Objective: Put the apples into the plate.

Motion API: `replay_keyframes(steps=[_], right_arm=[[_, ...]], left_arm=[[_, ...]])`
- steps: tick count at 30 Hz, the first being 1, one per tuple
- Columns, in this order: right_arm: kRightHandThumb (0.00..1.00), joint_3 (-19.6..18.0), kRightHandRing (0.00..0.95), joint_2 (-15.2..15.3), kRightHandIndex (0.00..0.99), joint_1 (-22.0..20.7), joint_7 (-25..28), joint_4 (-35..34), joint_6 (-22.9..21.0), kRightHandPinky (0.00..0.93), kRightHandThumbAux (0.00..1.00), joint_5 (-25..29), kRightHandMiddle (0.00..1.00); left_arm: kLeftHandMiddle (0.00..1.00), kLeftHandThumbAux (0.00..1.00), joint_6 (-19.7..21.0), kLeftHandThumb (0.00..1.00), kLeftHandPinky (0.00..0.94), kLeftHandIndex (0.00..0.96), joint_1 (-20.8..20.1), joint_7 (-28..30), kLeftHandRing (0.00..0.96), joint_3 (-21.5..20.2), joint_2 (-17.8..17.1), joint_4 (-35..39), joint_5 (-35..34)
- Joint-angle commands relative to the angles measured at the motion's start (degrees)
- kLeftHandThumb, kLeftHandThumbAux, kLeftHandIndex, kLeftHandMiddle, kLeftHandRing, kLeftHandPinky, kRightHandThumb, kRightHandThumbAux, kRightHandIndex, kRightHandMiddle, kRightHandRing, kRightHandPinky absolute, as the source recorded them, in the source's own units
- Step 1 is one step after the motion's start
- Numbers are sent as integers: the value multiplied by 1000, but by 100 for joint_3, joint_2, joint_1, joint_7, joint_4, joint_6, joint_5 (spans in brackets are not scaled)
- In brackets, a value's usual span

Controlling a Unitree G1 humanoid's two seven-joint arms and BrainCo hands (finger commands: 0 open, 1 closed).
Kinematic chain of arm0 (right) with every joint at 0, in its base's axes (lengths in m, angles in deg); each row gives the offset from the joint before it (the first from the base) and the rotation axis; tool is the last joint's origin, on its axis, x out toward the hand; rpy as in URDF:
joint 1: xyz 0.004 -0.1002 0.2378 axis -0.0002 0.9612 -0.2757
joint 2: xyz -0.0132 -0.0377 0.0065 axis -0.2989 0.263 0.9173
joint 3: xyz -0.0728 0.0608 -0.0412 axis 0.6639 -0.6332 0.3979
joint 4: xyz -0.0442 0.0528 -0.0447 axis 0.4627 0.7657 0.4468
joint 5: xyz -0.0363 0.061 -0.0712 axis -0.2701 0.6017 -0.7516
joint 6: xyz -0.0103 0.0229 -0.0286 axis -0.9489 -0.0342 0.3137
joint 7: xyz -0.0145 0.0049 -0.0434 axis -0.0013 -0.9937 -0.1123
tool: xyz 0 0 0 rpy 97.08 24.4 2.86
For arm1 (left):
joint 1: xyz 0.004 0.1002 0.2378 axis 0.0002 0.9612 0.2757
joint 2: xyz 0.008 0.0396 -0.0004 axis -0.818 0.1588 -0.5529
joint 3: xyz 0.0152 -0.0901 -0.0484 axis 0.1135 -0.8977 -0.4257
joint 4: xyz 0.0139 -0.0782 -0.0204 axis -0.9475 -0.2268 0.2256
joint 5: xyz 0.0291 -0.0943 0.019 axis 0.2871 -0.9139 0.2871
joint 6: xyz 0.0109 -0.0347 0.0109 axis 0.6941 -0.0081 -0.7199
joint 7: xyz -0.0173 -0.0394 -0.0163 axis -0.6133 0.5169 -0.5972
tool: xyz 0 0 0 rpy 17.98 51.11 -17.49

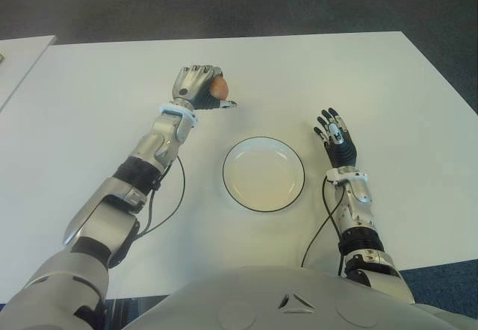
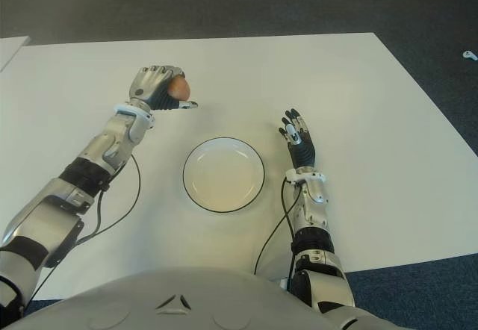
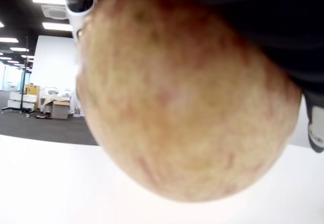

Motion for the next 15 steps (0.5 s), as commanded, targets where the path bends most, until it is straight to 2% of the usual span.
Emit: replay_keyframes(steps=[1, 7, 11, 15], right_arm=[[29, -28, 4, -142, 17, 188, 35, 527, -218, 15, 491, 52, 43], [34, -69, 1, -135, 8, 63, 121, 688, -136, 11, 493, 83, 38], [37, -77, 0, -104, 3, -11, 134, 761, -80, 8, 495, 41, 36], [31, -23, 0, -45, 4, -18, 51, 739, -47, 1, 496, -111, 39]], left_arm=[[529, 666, 15, 856, 761, 405, 459, 1095, 839, -139, 1, 1364, -508], [528, 666, 103, 857, 736, 407, 677, 1673, 836, -189, 12, 1961, -606], [528, 666, 142, 857, 681, 408, 924, 1909, 837, -122, 67, 2340, -525], [528, 665, 98, 858, 715, 407, 1217, 1954, 837, -44, 115, 2748, -402]])
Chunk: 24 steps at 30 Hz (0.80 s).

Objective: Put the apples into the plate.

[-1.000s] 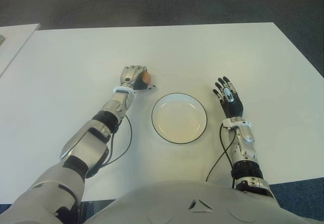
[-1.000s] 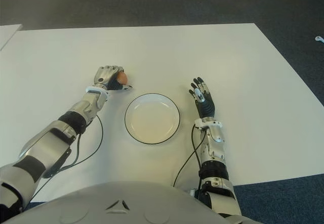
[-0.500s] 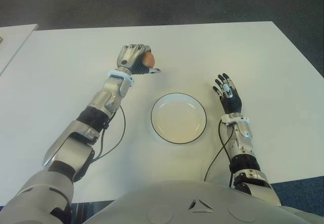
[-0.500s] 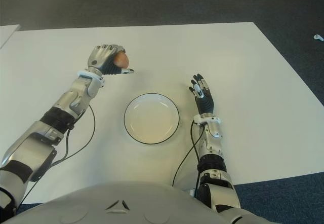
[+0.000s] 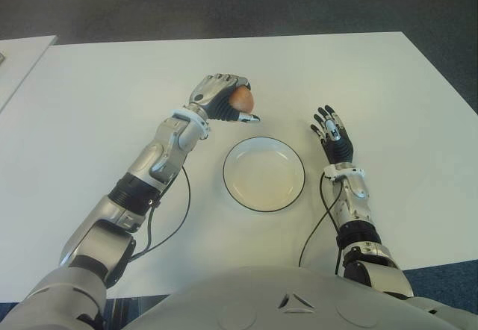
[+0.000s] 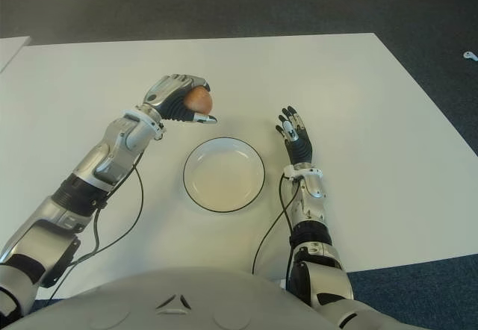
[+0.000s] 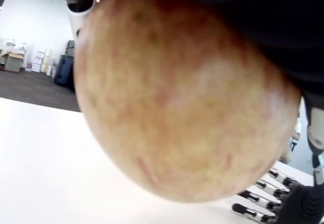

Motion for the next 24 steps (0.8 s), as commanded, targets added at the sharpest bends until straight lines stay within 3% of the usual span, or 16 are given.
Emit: replay_keyframes(steps=[1, 10, 20, 24], right_arm=[[29, 41, 1, -33, 6, 288, -114, 325, -162, 0, 497, -133, 42], [30, 136, 10, 1, 19, 442, -205, 62, -321, 0, 500, -219, 59], [49, 157, 28, -93, 12, 637, -211, -231, -522, 17, 503, -126, 74], [50, 168, 30, -108, 9, 692, -204, -337, -580, 12, 504, -113, 75]], left_arm=[[528, 665, -13, 858, 734, 407, 373, 162, 838, 49, 55, 439, 126], [529, 665, -330, 859, 777, 407, 896, 189, 836, 107, 18, 1196, 349], [528, 665, -181, 857, 742, 403, 1443, 879, 814, 258, 68, 1944, 534], [529, 665, -42, 857, 586, 403, 1620, 1164, 800, 306, 132, 2195, 588]])
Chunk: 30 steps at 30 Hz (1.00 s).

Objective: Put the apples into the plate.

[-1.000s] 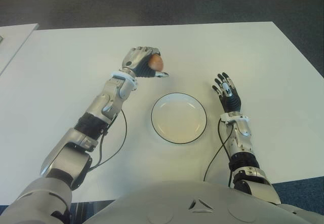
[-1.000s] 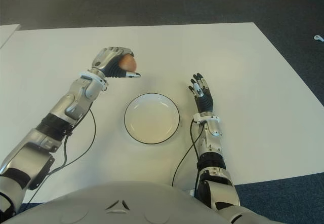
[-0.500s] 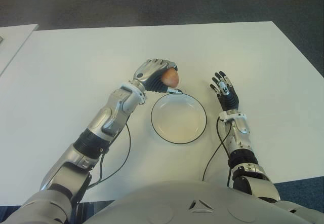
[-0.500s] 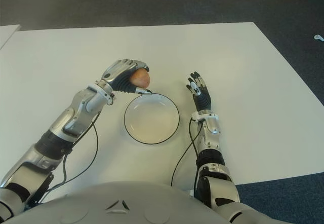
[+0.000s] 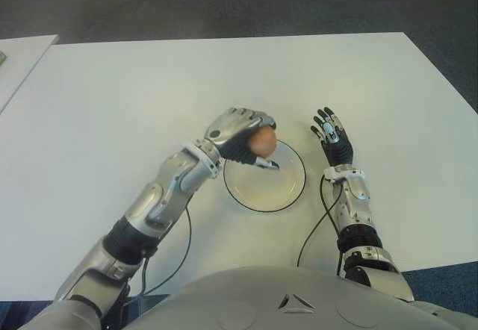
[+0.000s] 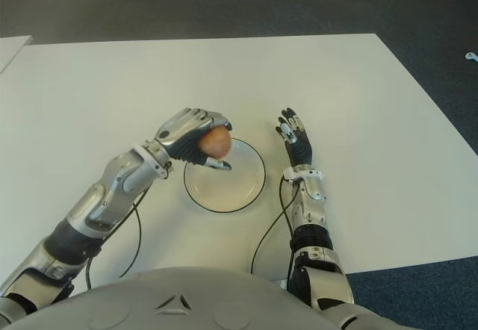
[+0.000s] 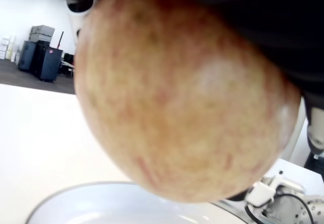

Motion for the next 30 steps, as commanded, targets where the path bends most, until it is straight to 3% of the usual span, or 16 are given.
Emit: replay_keyframes(steps=[1, 7, 14, 30], right_arm=[[49, 48, 30, -104, 9, 383, -31, 129, -370, 9, 505, 6, 74], [39, 62, 16, -131, 4, 427, -17, 106, -231, 1, 504, -18, 61], [32, 69, 11, -121, 6, 459, -40, 70, -227, 2, 494, -29, 56], [40, 119, 14, -139, 1, 554, -76, -119, -349, 0, 497, 1, 60]], left_arm=[[529, 665, 188, 857, 600, 403, 217, 366, 798, 41, 77, 323, 115], [529, 664, 284, 858, 675, 406, 326, 775, 792, 81, 86, 568, 204], [527, 664, 419, 858, 674, 408, 412, 1198, 777, 247, 147, 711, 468], [525, 663, 14, 857, 729, 410, 655, 1049, 783, 562, 100, 584, 1105]])
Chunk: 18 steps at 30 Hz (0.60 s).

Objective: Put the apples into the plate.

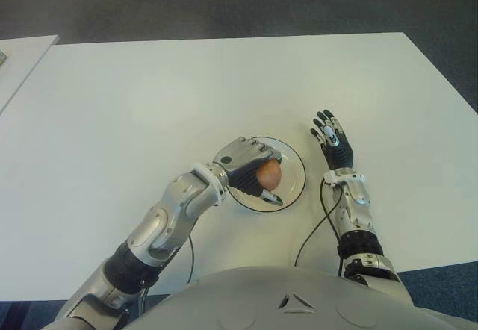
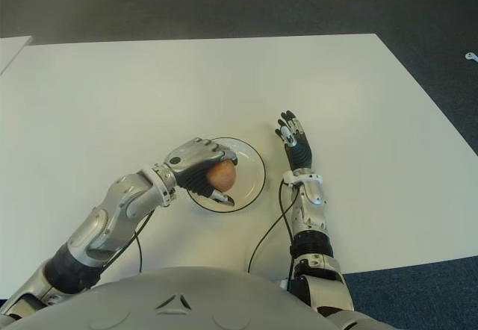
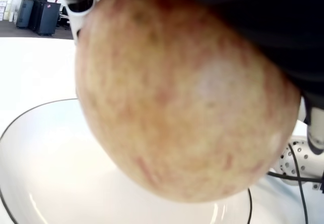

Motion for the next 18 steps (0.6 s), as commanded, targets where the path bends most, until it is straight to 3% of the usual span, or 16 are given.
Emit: replay_keyframes(steps=[1, 8, 18], right_arm=[[38, 20, 13, -119, 1, 290, -30, 212, -282, 0, 498, 25, 58], [35, 23, 8, -126, 7, 273, -23, 223, -252, 0, 501, 6, 54], [40, 60, 20, -129, 14, 314, -77, 135, -368, 9, 499, -38, 67]], left_arm=[[525, 662, -247, 857, 740, 411, 95, -201, 784, 171, -17, -147, 317], [526, 662, -337, 856, 783, 409, 234, -394, 795, 136, 5, -343, 456], [536, 665, -203, 854, 793, 400, 216, -130, 821, 72, 85, -387, 449]])
